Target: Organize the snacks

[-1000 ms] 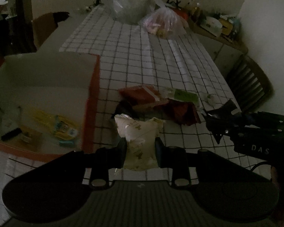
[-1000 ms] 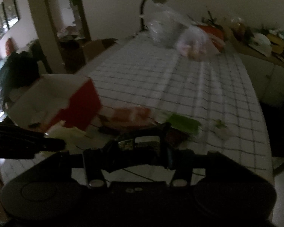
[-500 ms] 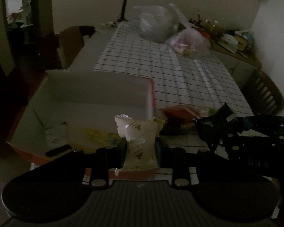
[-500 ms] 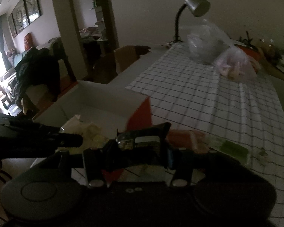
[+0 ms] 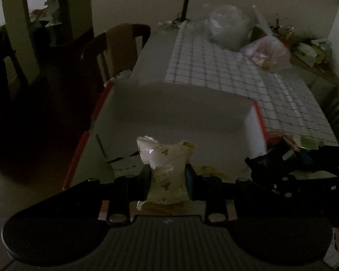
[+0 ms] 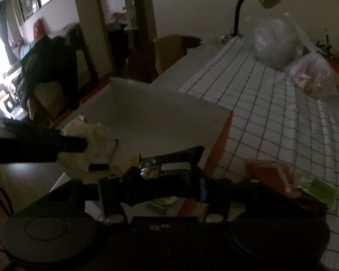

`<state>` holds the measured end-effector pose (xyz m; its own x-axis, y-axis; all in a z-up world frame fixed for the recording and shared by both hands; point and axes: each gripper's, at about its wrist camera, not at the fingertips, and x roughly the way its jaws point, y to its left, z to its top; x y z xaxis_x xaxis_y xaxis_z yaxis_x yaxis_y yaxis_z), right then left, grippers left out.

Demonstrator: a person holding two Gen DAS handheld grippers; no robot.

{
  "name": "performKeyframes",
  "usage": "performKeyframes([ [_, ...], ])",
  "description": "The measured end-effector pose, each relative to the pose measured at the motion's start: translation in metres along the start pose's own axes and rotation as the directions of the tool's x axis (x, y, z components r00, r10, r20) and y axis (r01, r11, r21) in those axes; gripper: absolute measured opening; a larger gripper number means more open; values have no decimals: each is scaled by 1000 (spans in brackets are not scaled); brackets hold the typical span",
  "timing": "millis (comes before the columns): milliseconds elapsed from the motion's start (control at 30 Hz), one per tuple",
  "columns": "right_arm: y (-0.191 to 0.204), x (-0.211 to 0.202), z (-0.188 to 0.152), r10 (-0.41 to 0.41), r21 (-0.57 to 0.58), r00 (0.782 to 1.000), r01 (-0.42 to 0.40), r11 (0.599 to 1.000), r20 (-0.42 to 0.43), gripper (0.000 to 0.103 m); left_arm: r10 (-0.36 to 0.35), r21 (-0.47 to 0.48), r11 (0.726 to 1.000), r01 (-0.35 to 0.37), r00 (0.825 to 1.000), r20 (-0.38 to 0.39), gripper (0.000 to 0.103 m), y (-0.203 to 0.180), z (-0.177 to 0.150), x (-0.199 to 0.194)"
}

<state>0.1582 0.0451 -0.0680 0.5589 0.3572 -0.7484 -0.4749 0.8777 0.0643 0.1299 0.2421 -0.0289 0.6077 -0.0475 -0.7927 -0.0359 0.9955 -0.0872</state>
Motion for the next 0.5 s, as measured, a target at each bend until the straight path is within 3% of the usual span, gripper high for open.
performKeyframes([
  [233, 13, 35, -2, -32, -21, 997, 30, 999, -67, 52, 28, 8, 1000, -28, 998, -59, 30, 17, -1, 27],
  [500, 27, 49, -6, -72, -75, 994, 65, 995, -84, 56, 47, 33, 999, -43, 992, -118, 31, 20, -13, 49],
])
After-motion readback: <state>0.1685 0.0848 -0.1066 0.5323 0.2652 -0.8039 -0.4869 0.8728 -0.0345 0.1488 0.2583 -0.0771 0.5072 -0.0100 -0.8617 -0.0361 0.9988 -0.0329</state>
